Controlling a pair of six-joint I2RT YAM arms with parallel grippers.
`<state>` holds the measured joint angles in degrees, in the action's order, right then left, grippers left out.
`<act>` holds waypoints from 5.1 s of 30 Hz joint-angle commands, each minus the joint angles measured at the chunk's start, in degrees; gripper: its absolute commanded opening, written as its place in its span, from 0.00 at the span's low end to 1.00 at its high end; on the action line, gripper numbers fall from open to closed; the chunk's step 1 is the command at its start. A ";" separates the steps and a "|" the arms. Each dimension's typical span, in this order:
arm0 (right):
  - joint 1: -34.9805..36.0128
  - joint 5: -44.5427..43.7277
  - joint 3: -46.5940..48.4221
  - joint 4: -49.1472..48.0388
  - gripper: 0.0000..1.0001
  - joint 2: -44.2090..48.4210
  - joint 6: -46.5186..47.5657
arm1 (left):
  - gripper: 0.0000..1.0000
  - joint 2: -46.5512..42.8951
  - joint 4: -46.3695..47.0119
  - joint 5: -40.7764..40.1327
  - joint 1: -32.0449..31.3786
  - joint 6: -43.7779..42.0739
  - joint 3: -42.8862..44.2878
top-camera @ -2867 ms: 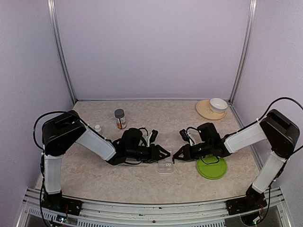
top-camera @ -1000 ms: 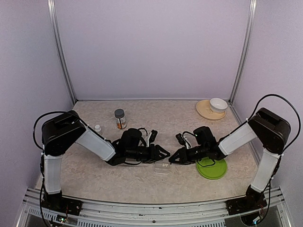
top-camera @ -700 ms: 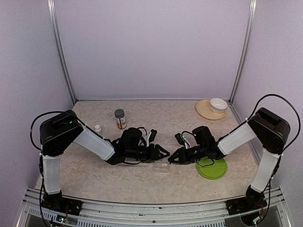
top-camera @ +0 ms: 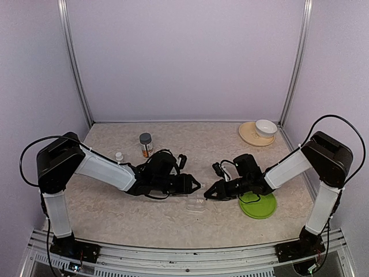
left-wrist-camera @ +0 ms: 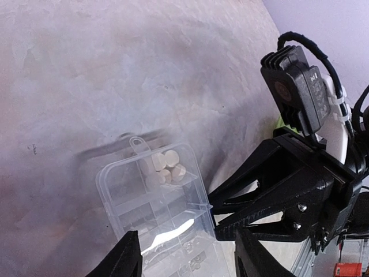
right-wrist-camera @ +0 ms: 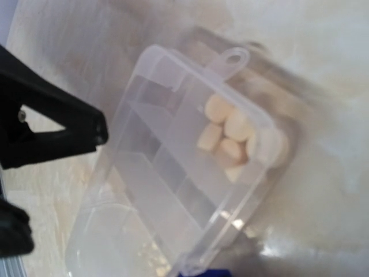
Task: Sort the pills into containers
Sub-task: Close the lid of the pill container, then move the pill container to the center of the board.
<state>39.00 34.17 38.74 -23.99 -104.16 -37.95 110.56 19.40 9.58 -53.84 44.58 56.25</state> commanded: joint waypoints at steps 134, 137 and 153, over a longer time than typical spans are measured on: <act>-6.66 -6.38 2.83 13.68 1.00 11.30 9.63 | 0.99 3.68 -34.46 -33.04 -15.55 -9.16 12.41; -6.66 -6.12 2.94 13.54 1.00 11.19 9.63 | 0.99 2.35 -34.67 -34.53 -15.45 -8.67 10.60; -6.52 -3.59 2.13 11.68 1.00 13.09 20.49 | 0.96 -2.38 -28.06 -31.96 -11.90 -11.34 3.79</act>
<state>32.95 29.65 42.04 -10.28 -93.60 -23.86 110.15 -11.92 -24.38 -66.76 35.62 61.56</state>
